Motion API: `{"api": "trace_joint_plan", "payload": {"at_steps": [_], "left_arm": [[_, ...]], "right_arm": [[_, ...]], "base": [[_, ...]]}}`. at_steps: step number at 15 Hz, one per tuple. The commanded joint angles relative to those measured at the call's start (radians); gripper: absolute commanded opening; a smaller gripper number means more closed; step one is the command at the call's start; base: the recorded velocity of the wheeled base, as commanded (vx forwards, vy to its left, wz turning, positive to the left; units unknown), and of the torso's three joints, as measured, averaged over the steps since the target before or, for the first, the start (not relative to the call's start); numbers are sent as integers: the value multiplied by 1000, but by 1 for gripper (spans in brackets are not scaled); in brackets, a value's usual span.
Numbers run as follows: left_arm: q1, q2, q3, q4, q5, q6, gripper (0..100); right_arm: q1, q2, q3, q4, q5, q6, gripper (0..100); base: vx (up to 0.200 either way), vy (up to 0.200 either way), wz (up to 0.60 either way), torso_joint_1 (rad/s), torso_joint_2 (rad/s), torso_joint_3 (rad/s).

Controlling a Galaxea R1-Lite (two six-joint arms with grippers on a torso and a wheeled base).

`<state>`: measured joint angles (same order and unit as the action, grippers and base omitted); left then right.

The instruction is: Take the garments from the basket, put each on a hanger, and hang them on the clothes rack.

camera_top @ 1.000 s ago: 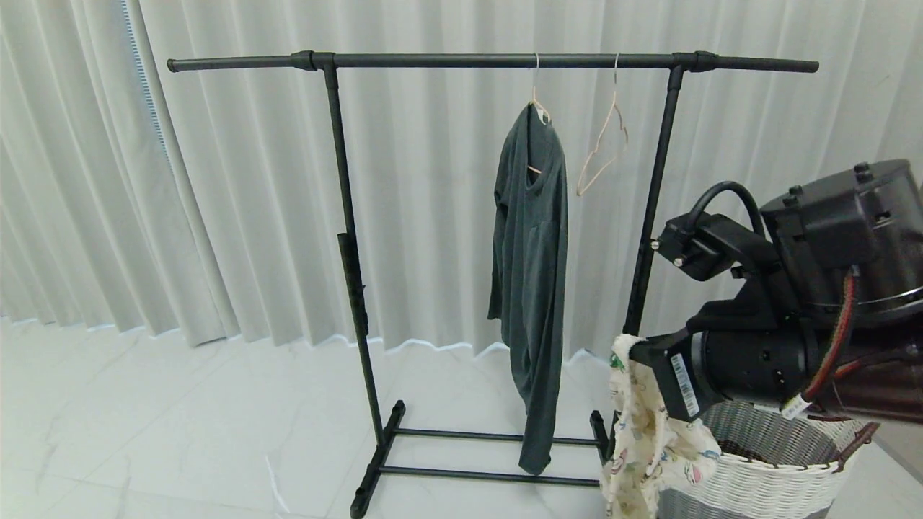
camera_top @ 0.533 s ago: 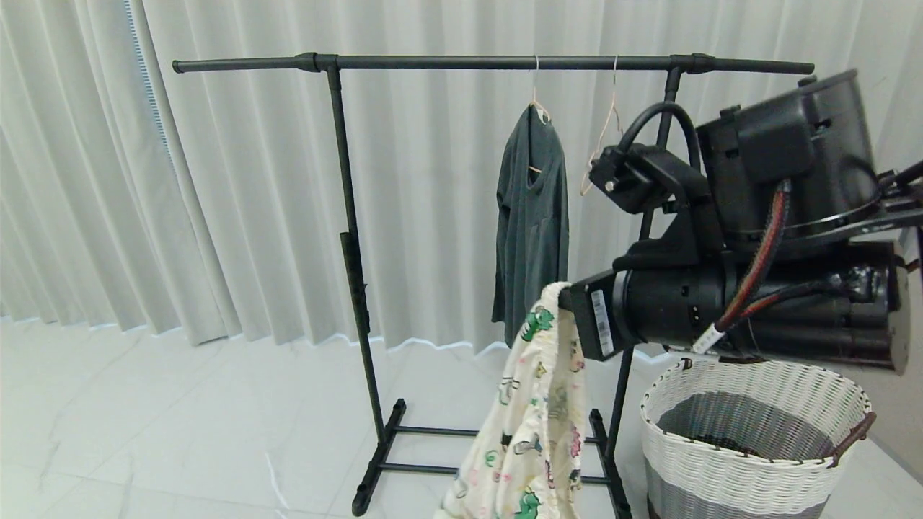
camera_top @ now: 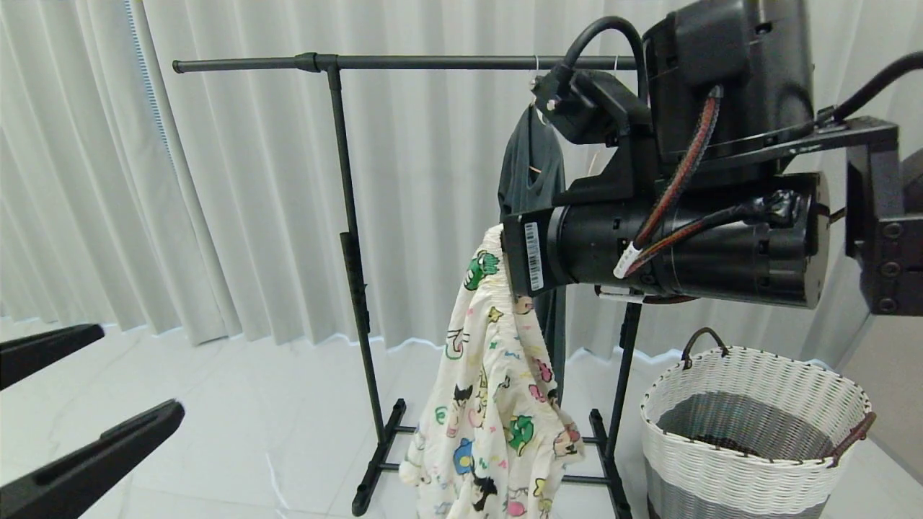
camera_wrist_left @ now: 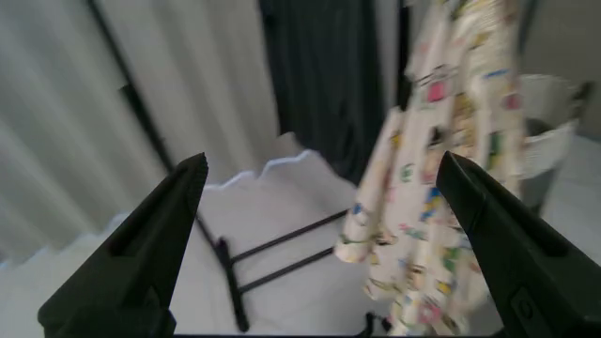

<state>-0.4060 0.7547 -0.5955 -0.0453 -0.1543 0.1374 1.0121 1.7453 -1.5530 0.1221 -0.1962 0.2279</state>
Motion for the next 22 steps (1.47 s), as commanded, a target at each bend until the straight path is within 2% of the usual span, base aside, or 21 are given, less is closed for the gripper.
{"api": "trace_joint_plan", "payload": {"at_steps": [1, 3, 6, 8, 10, 13, 15, 19, 22], "left_arm": [[-120, 233, -155, -2, 27, -71, 100], [-175, 338, -205, -4, 105, -131, 100], [-301, 422, -204, -25, 174, -179, 100], [-364, 483, -202, -91, 240, -193, 100], [-447, 552, -175, -173, 366, -231, 100], [-458, 611, -139, -263, 463, -318, 100], [-459, 617, -139, -278, 469, -341, 100], [-505, 614, -144, -288, 463, -341, 100], [-531, 623, -147, -349, 438, -341, 100]], "right_arm": [[2, 37, -62, 4, 0, -1, 0], [-1, 43, -101, 4, 0, -5, 0], [-1, 53, -139, 4, -2, -7, 0], [-1, 53, -148, 4, -2, -9, 0], [3, 49, -154, 4, 0, -15, 0], [34, 39, -167, 4, 14, -42, 0], [62, 37, -183, 5, 24, -47, 0], [74, 37, -188, 5, 23, -76, 0], [72, 36, -188, 5, 23, -78, 0]], "base": [[0, 0, 0, 0, 0, 0], [0, 0, 0, 0, 0, 0], [0, 0, 0, 0, 0, 0], [0, 0, 0, 0, 0, 0], [0, 0, 0, 0, 0, 0], [0, 0, 0, 0, 0, 0], [0, 0, 0, 0, 0, 0], [0, 0, 0, 0, 0, 0], [0, 0, 0, 0, 0, 0]]}}
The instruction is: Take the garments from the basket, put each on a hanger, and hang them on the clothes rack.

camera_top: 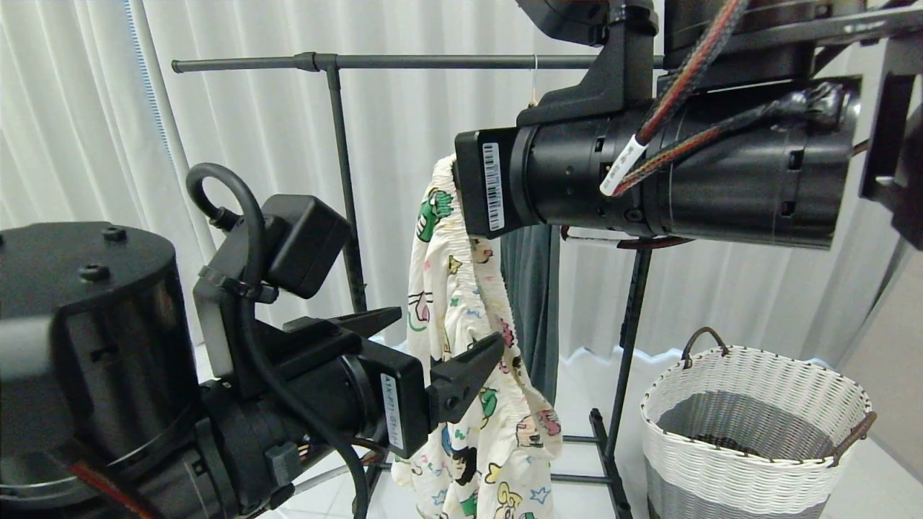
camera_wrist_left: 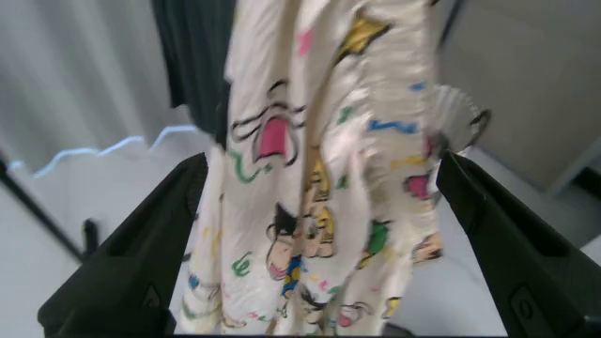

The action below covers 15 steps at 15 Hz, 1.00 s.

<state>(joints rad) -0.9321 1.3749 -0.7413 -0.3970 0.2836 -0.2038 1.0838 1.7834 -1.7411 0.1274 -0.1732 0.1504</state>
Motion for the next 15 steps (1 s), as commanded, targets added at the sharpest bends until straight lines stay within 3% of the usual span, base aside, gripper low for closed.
{"api": "trace_joint_plan", "payload": {"at_steps": [1, 7, 12, 15], "left_arm": [[-2, 29, -10, -40, -1, 0, 100], [78, 64, 5, -66, 8, -3, 100], [47, 19, 174, -66, 97, 3, 100], [44, 1, 258, -66, 106, 3, 100]], "right_arm": [[1, -1, 0, 0, 0, 0, 0], [1, -2, 0, 0, 1, 0, 0], [-4, -16, 2, 1, 0, 0, 0], [-5, -21, 2, 1, 0, -2, 0]], "base": [[0, 0, 0, 0, 0, 0], [0, 0, 0, 0, 0, 0], [0, 0, 0, 0, 0, 0], [0, 0, 0, 0, 0, 0]]}}
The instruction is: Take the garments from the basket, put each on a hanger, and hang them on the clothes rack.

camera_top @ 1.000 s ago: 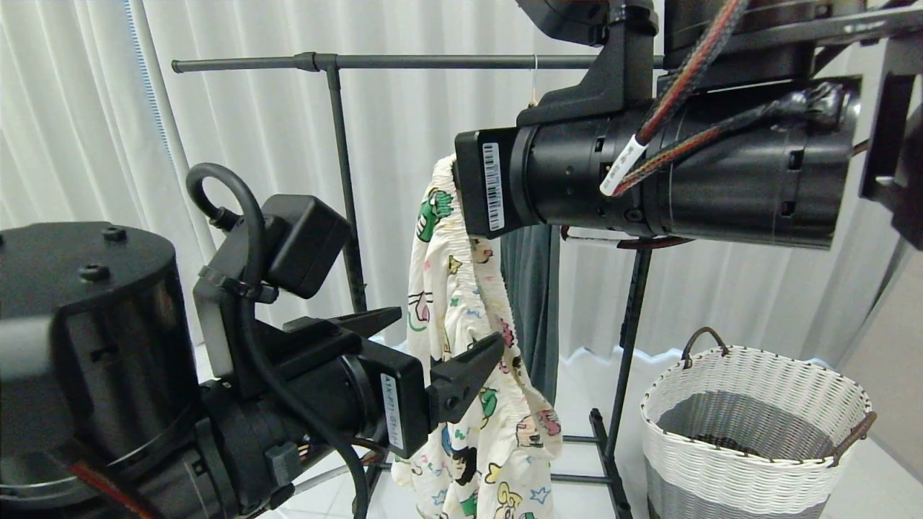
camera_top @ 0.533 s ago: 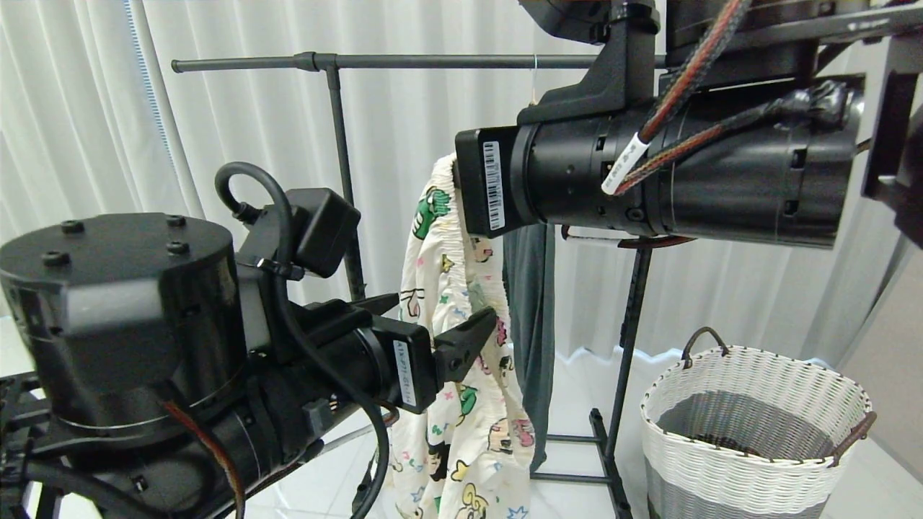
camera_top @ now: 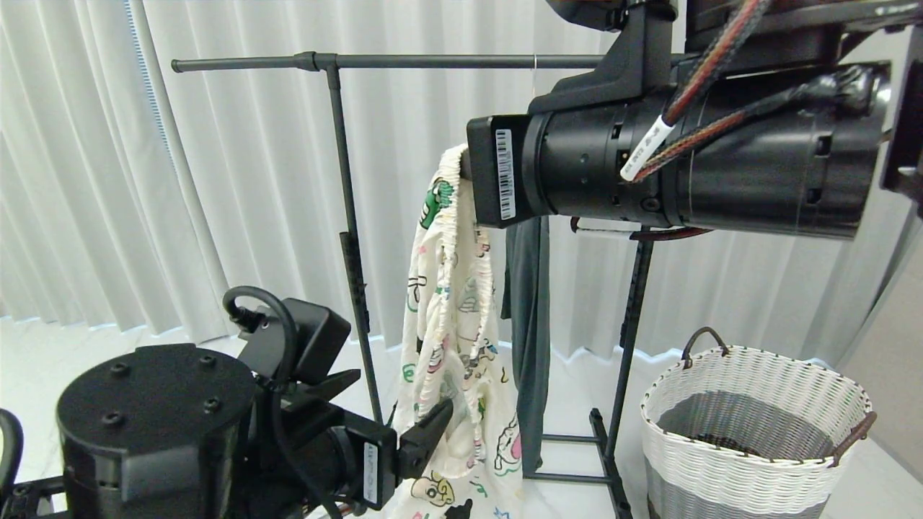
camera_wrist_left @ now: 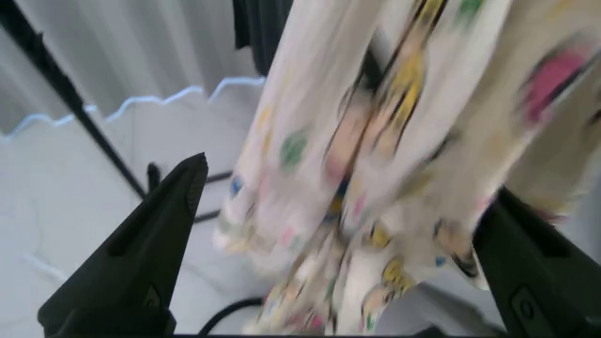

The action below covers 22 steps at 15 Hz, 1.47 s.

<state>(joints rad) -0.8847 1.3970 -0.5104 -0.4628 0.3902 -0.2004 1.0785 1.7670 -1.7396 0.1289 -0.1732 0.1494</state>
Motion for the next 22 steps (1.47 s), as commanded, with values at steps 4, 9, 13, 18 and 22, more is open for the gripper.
{"api": "trace_joint_plan", "payload": {"at_steps": [4, 9, 13, 18, 22], "left_arm": [[-5, -33, 96, 0, 15, -1, 100], [-5, -75, 127, 0, 15, 1, 100], [-5, -99, 144, 0, 15, 19, 0], [4, -225, 53, 134, 25, 108, 0], [21, -208, -410, 613, 2, 42, 0]], "right_arm": [[-2, -32, 3, 28, 0, 1, 0], [-37, -44, 8, 28, -3, -1, 0], [-58, -55, 8, 40, -5, -1, 0], [-132, -158, 133, 86, -8, -25, 0], [-195, -324, 348, 90, -5, -137, 0]], "base": [[0, 0, 0, 0, 0, 0], [0, 0, 0, 0, 0, 0], [0, 0, 0, 0, 0, 0], [0, 0, 0, 0, 0, 0], [0, 0, 0, 0, 0, 0]]}}
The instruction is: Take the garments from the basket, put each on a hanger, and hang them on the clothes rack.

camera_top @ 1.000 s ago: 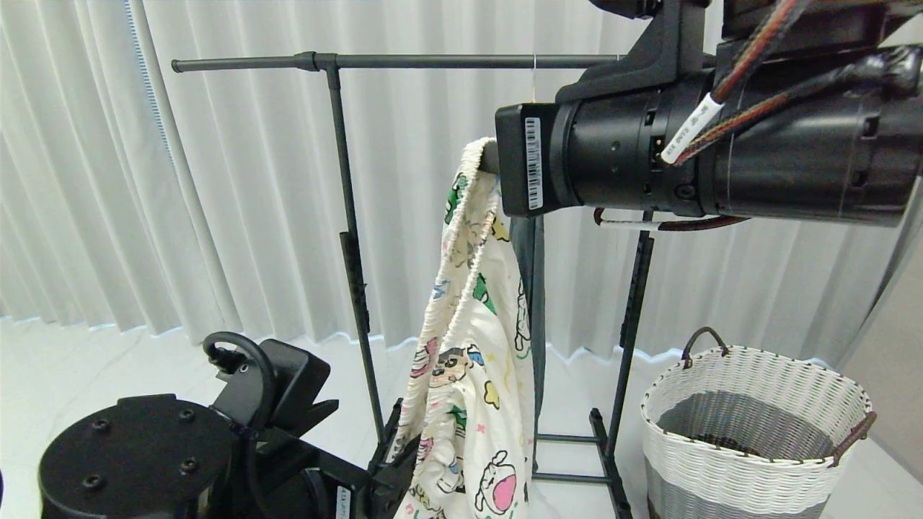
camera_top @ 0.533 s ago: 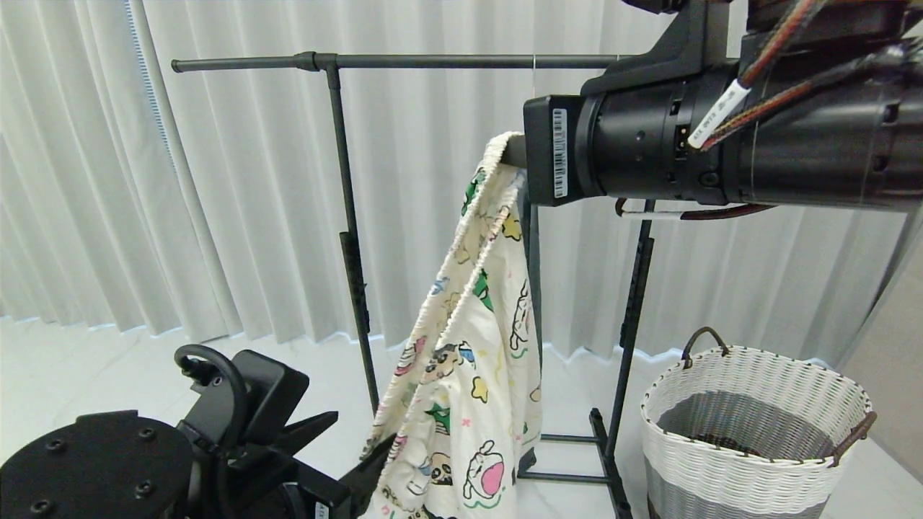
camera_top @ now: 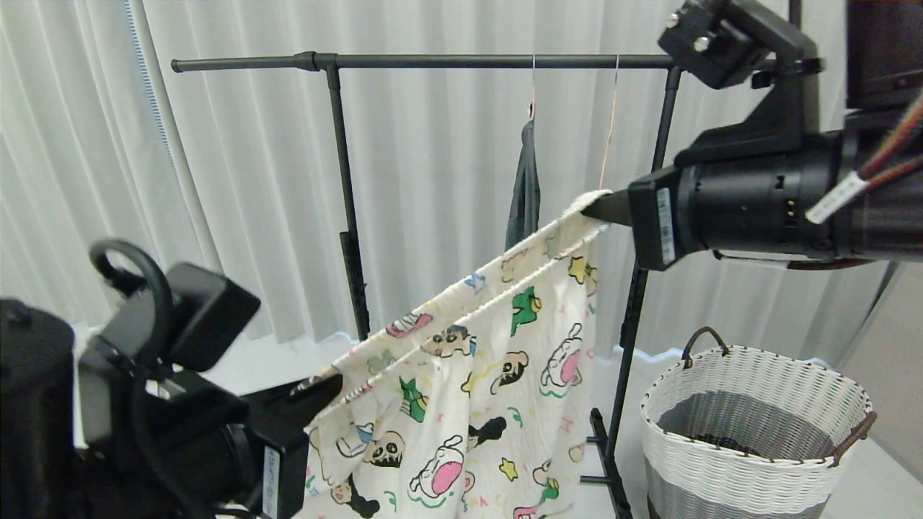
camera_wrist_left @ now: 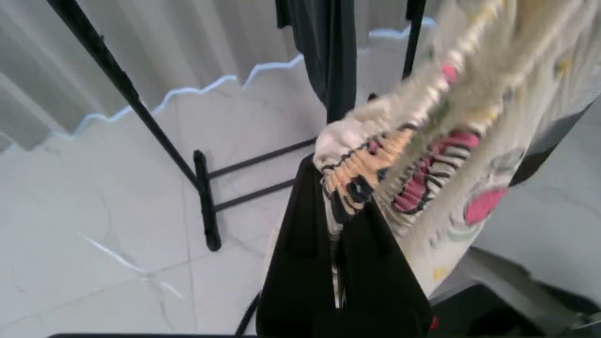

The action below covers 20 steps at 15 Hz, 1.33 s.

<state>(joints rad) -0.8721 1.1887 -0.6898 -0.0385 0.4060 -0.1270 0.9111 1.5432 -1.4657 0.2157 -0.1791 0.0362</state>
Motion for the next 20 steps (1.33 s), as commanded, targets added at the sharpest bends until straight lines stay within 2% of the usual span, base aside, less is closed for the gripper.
{"api": "trace_joint_plan", "payload": {"at_steps": [1, 2, 3, 4, 5, 6, 8, 10, 13, 15, 16, 18, 20], "left_arm": [[8, 46, -484, 411, -59, -65, 0], [8, 88, -671, 582, -93, -79, 0], [12, 106, -748, 660, -113, -80, 0], [35, 170, -982, 864, -202, -85, 0], [64, 206, -1091, 934, -279, -86, 0], [91, 232, -1143, 947, -323, -86, 0], [120, 262, -1191, 947, -337, -85, 0], [120, 265, -1197, 945, -337, -80, 0], [120, 272, -1185, 934, -334, -8, 0], [120, 287, -1182, 862, -334, 21, 0], [120, 310, -1180, 770, -334, 24, 0], [119, 339, -1176, 692, -334, 23, 0], [114, 365, -1177, 649, -334, 23, 0]], "right_arm": [[-32, -169, 105, 57, 1, -32, 0], [-41, -212, 97, 125, 1, -32, 0], [-49, -226, 93, 145, 3, -33, 0], [-81, -249, 65, 168, 3, -35, 0], [-118, -249, 41, 168, 3, -39, 0], [-152, -245, 19, 168, 6, -42, 0], [-213, -232, -24, 163, 18, -73, 0], [-239, -230, -47, 151, 66, -85, 0], [-273, -235, -47, 126, 89, -88, 0], [-327, -255, -54, 197, 90, -91, 0], [-353, -284, -81, 304, 102, -94, 0], [-354, -339, -107, 441, 199, -94, 0], [-347, -391, -105, 536, 333, -94, 0]], "base": [[0, 0, 0, 0, 0, 0], [0, 0, 0, 0, 0, 0], [0, 0, 0, 0, 0, 0], [0, 0, 0, 0, 0, 0], [0, 0, 0, 0, 0, 0], [0, 0, 0, 0, 0, 0], [0, 0, 0, 0, 0, 0], [0, 0, 0, 0, 0, 0], [0, 0, 0, 0, 0, 0], [0, 0, 0, 0, 0, 0], [0, 0, 0, 0, 0, 0], [0, 0, 0, 0, 0, 0], [0, 0, 0, 0, 0, 0]]}}
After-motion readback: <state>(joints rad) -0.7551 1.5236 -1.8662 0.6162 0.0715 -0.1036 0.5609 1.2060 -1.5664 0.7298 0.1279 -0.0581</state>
